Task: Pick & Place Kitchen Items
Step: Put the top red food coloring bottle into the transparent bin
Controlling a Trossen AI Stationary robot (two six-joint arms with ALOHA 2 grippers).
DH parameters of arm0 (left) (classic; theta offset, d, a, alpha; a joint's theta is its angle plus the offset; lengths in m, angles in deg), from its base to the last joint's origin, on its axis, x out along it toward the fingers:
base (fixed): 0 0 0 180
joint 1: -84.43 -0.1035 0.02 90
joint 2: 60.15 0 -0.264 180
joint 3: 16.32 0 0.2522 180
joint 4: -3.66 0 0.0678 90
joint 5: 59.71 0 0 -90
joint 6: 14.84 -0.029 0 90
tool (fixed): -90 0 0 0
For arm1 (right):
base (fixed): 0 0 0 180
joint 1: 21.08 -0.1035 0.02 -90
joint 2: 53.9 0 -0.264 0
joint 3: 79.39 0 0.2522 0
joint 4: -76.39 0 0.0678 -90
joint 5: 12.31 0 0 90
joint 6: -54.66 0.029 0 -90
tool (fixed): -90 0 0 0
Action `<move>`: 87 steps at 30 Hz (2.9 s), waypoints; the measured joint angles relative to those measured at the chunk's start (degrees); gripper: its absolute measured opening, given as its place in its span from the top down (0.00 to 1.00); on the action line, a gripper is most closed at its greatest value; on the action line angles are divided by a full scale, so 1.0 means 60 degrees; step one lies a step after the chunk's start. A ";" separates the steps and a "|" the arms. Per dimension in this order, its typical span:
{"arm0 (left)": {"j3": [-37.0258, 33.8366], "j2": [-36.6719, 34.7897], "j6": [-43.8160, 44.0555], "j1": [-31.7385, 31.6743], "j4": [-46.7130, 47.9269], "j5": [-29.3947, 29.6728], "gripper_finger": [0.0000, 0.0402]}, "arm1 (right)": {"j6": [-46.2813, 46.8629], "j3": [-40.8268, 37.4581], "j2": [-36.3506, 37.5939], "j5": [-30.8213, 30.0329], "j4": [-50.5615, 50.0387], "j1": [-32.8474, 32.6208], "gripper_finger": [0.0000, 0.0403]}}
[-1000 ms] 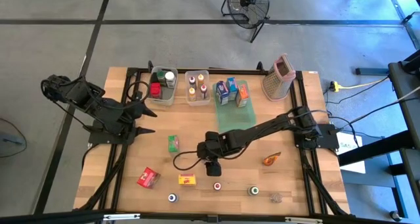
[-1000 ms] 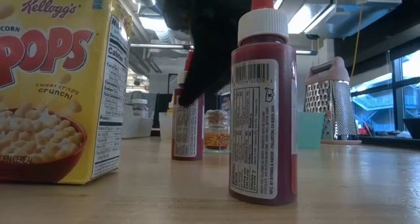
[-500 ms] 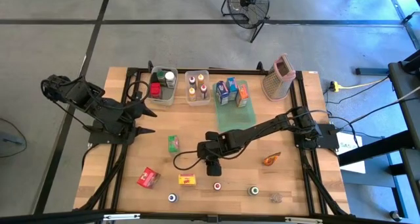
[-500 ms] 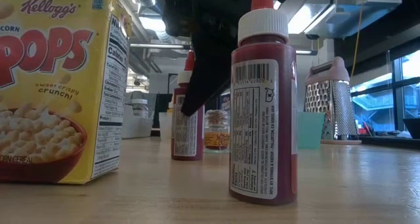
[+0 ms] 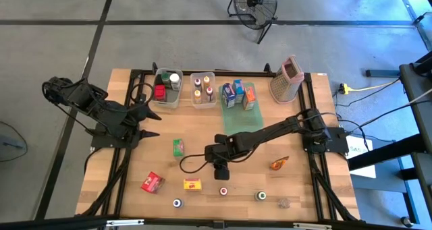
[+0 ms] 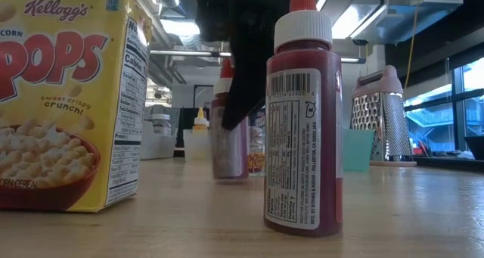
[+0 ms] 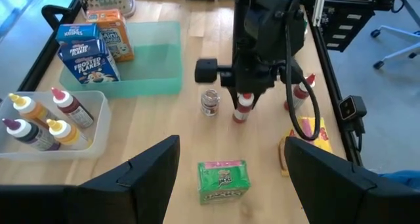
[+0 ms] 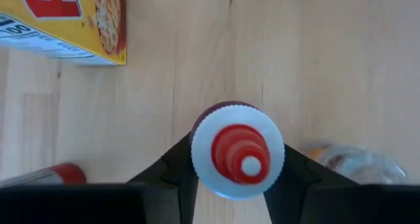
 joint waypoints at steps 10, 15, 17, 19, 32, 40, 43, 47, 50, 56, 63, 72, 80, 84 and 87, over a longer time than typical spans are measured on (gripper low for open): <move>-0.0004 0.0110 0.0198 0.0003 -0.0087 -0.0577 0.33 | 0.0567 0.1302 0.1252 -0.0076 -0.1222 0.0007 0.68; -0.0007 0.0383 0.0190 -0.0001 -0.0302 -0.0030 0.33 | 0.0371 0.2973 0.1316 -0.0312 -0.1755 -0.0006 0.68; -0.0007 0.0543 -0.0177 -0.0001 -0.0749 0.0290 0.33 | 0.0116 0.3416 0.1333 -0.0733 -0.1930 -0.0063 0.68; -0.0007 0.0738 -0.0650 -0.0019 -0.1416 0.0674 0.33 | -0.0016 0.3651 0.1325 -0.1152 -0.2182 -0.0084 0.68; -0.0007 0.2425 -0.4124 -0.0028 -0.4568 0.0557 0.33 | -0.1039 0.4557 0.1302 -0.1316 -0.2564 0.0091 0.67; -0.0007 0.2915 -0.1439 -0.1056 -0.5818 0.0082 0.33 | -0.1562 0.4932 0.1298 -0.1282 -0.2838 0.0093 0.67; -0.0007 0.2965 -0.0531 -0.1368 -0.5793 -0.0471 0.33 | -0.1699 0.5072 0.1298 -0.1282 -0.3042 0.0111 0.67; -0.0007 0.3037 -0.0404 -0.1542 -0.5872 -0.0993 0.33 | -0.1795 0.5193 0.1300 -0.1324 -0.3200 0.0133 0.67; 0.0000 0.3162 -0.1201 -0.1425 -0.6059 -0.1059 0.33 | -0.1892 0.5197 0.1302 -0.1322 -0.3209 0.0197 0.66; 0.0000 0.3655 -0.2197 -0.1257 -0.6132 -0.0945 0.33 | -0.1950 0.5193 0.1302 -0.1307 -0.3246 0.0348 0.66; 0.0004 0.3801 -0.2598 -0.1258 -0.6179 -0.0546 0.34 | -0.2003 0.5193 0.1302 -0.1257 -0.3406 0.0414 0.66; 0.0000 0.3717 -0.3329 -0.1331 -0.6239 -0.0225 0.34 | -0.2026 0.5193 0.1313 -0.1322 -0.3388 0.0466 0.66; 0.0000 0.3365 -0.3455 -0.1391 -0.6248 -0.0027 0.34 | -0.2044 0.5193 0.1313 -0.1209 -0.3470 0.0503 0.66; 0.0000 0.3361 -0.3361 -0.1508 -0.6198 -0.0139 0.34 | -0.2044 0.5193 0.1313 -0.1213 -0.3470 0.0543 0.66; 0.0000 0.3458 -0.3309 -0.1545 -0.6191 -0.0405 0.34 | -0.2044 0.5193 0.1313 -0.1213 -0.3488 0.0546 0.66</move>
